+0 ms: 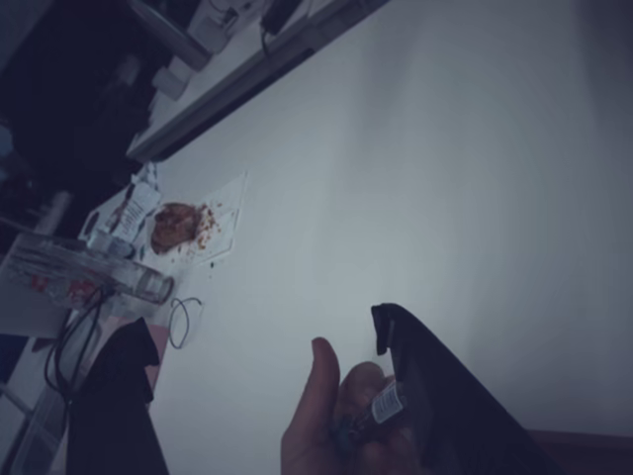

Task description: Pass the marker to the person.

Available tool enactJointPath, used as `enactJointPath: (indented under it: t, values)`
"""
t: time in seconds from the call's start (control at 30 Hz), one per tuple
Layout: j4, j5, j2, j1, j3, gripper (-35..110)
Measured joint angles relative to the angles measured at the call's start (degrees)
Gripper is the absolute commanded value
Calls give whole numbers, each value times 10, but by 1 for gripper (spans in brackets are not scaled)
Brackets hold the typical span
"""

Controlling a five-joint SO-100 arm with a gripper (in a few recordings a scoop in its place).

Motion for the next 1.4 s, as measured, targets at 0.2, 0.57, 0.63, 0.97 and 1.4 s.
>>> enactJointPath:
  t: [0.2,0.57,0.63,0.97,1.4]
  values:
    - [-41,-33,95,62,129,47]
    - [-103,-75,163,149,345,47]
    - [-113,-75,165,146,351,47]
    - [-117,-75,165,145,357,47]
    - [-76,-65,165,139,355,47]
